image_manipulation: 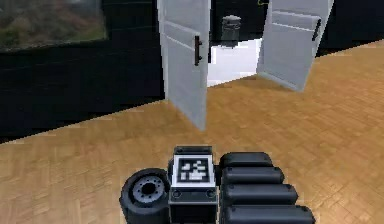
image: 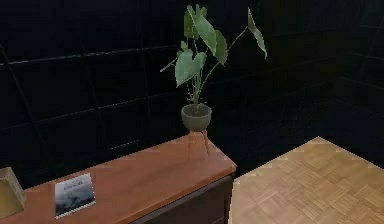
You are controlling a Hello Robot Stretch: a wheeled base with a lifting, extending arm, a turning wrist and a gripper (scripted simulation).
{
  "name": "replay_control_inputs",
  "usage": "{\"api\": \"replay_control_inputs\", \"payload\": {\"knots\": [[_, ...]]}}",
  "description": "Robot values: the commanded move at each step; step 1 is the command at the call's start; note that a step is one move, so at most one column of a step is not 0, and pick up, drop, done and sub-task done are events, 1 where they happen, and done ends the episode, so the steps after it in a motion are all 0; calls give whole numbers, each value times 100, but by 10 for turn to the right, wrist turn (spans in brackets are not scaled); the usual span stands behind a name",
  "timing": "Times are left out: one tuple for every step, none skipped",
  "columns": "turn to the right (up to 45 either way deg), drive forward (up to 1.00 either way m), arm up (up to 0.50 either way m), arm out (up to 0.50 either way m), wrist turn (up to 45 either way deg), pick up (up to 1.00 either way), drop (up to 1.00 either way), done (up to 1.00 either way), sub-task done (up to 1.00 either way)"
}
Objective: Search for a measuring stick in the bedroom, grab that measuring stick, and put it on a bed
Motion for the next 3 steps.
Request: {"api": "replay_control_inputs", "payload": {"knots": [[-180,0,0,0,0,0,0,0,0],[450,0,0,0,0,0,0,0,0],[450,0,0,0,0,0,0,0,0]]}}
